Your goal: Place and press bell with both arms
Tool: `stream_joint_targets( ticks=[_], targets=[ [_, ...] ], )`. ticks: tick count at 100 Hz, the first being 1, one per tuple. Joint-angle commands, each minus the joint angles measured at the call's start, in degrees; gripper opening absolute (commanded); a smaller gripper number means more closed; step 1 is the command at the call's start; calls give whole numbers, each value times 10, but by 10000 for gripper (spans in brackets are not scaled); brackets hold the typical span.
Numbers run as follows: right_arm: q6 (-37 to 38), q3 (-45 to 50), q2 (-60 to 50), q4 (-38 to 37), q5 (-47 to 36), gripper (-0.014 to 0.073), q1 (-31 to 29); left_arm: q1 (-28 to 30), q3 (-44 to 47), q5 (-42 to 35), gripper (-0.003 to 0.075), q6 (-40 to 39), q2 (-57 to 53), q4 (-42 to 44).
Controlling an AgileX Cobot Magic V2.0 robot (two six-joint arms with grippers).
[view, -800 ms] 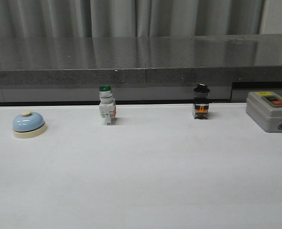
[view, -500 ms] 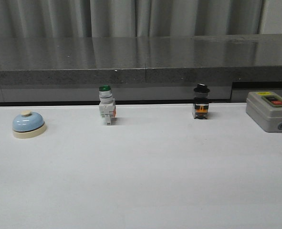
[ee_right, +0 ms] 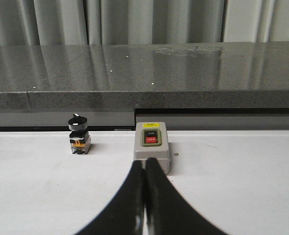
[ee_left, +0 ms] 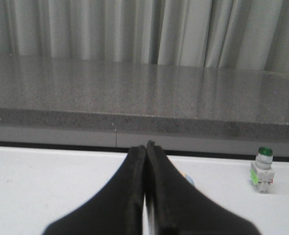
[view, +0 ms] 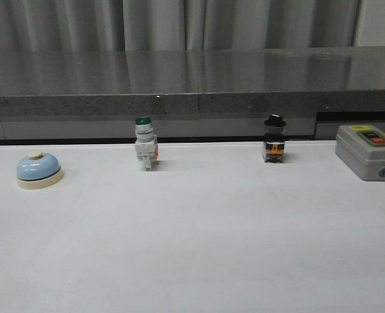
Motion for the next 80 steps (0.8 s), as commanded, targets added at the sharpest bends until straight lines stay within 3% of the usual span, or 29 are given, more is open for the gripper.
stream_joint_targets(
  ticks=[1,41,64,80],
  targets=[
    [-1,-8,-9,-7,-46,-69,-3,0,-55,-27,-20,-4,41,-5],
    [-1,-8,-9,-7,-46,-69,-3,0,-260,158,-20,47,286,-5],
    [-1,-8,-9,-7,-46,-69,-3,-1,-349,197,-20,109,436,-5],
    [-1,-8,-9,-7,-46,-69,-3,-1,-398,204,-16,109,524,-6]
  ],
)
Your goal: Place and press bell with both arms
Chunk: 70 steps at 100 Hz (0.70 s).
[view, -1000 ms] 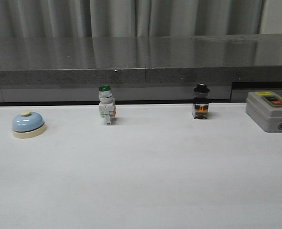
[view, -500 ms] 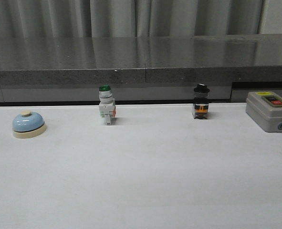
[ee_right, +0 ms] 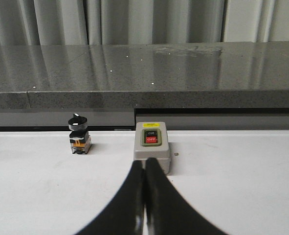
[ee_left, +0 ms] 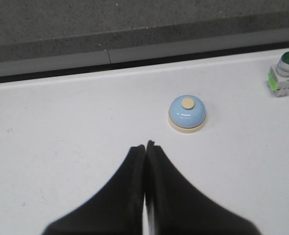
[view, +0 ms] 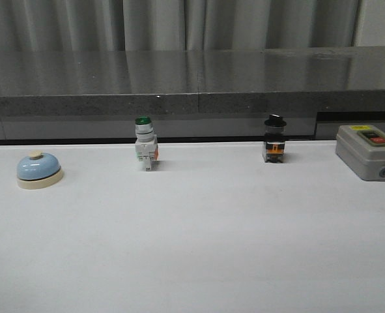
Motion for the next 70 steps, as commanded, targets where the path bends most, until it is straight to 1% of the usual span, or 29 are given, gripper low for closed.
stream_joint_targets(
  ticks=[1,8,15,22,23,24,25,26,27,29,32,36,39,44,70],
  targets=[
    [-1,-8,-9,-7,-46,-69,-3,-1,-44,-32,-15,6,45,-6],
    [-1,-8,-9,-7,-46,-69,-3,-1,-63,-32,21,6,79,-7],
    [-1,-8,-9,-7,-46,-69,-3,-1,-81,-32,107,6,111,-7],
    [-1,-8,-9,-7,-46,-69,-3,-1,-96,-32,255,6,140,-7],
    [-1,-8,-9,-7,-46,-69,-3,-1,-100,-32,291,6,143,-7],
    [-1,-8,-9,-7,-46,-69,-3,-1,-101,-32,310,6,149,-7],
    [-1,-8,-9,-7,-46,-69,-3,-1,-104,-32,350,6,152,-7],
    [-1,-8,-9,-7,-46,-69,-3,-1,-106,-32,370,6,157,-9],
    [-1,-8,-9,-7,-46,-69,-3,-1,-107,-32,410,6,160,-8],
    [-1,-8,-9,-7,-46,-69,-3,-1,-113,-32,449,6,168,-8],
    [-1,-8,-9,-7,-46,-69,-3,-1,-121,-32,537,6,179,-8],
    [-1,-8,-9,-7,-46,-69,-3,-3,-131,-33,616,6,198,-11],
    [-1,-8,-9,-7,-46,-69,-3,-5,-138,-33,649,6,206,-11],
    [-1,-8,-9,-7,-46,-69,-3,-13,-149,-34,673,6,226,-11],
    [-1,-8,-9,-7,-46,-69,-3,-72,-226,-28,671,6,344,-32]
  ],
)
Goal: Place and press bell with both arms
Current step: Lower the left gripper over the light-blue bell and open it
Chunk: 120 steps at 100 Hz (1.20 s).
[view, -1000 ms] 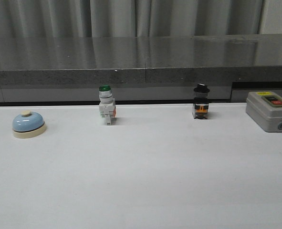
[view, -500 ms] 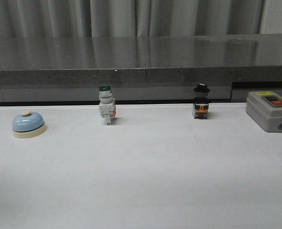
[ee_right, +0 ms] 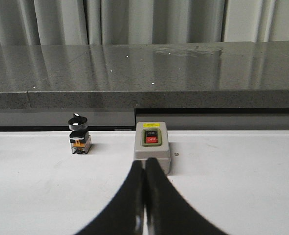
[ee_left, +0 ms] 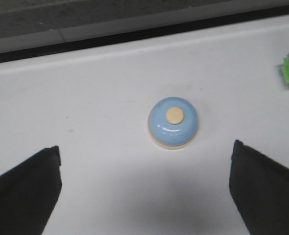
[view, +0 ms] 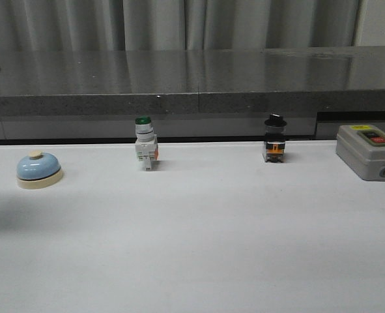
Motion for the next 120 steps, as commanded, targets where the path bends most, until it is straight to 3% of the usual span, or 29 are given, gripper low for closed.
stream_joint_targets(
  ticks=[1,27,60,120],
  targets=[
    [-1,-8,-9,-7,-46,-69,-3,-23,-44,-25,671,-2,25,-13],
    [-1,-8,-9,-7,-46,-69,-3,-40,-161,79,652,-10,153,-15],
    [-1,-8,-9,-7,-46,-69,-3,-33,-258,123,609,-54,260,-10],
    [-1,-8,-9,-7,-46,-69,-3,-25,-271,151,609,-68,327,-24]
  ],
)
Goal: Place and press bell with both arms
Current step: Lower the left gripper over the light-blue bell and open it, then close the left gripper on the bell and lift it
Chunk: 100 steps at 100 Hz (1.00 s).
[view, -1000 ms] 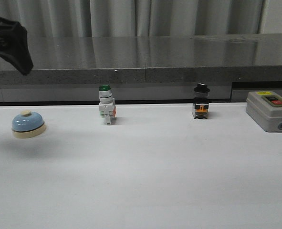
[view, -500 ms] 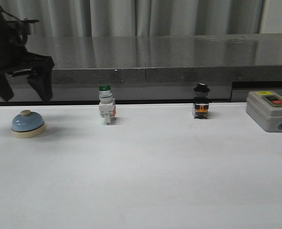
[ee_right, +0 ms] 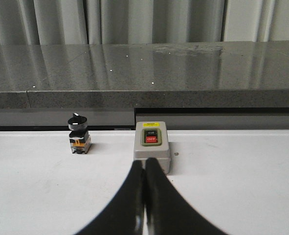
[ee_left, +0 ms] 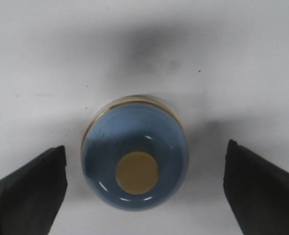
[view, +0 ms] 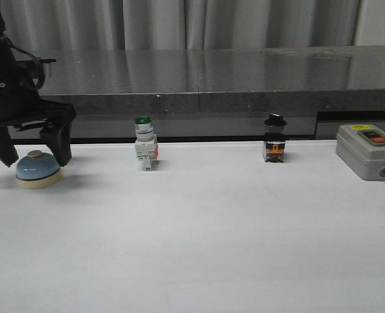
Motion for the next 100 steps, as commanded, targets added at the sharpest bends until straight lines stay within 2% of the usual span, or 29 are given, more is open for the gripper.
stream_joint_targets(
  ticks=[1,30,54,68,100],
  targets=[
    [-1,-8,-9,-7,-46,-69,-3,2,-18,-6,609,-7,-22,-11],
    [-1,-8,-9,-7,-46,-69,-3,2,-18,-8,589,-7,-9,-26],
    [-1,-8,-9,-7,-46,-69,-3,2,-18,-15,386,-7,-9,-26],
    [-1,-8,-9,-7,-46,-69,-3,2,-23,-15,303,-7,-9,-26],
    [-1,-8,-9,-7,-46,-69,-3,-16,-93,8,293,1,-59,-26]
  ],
)
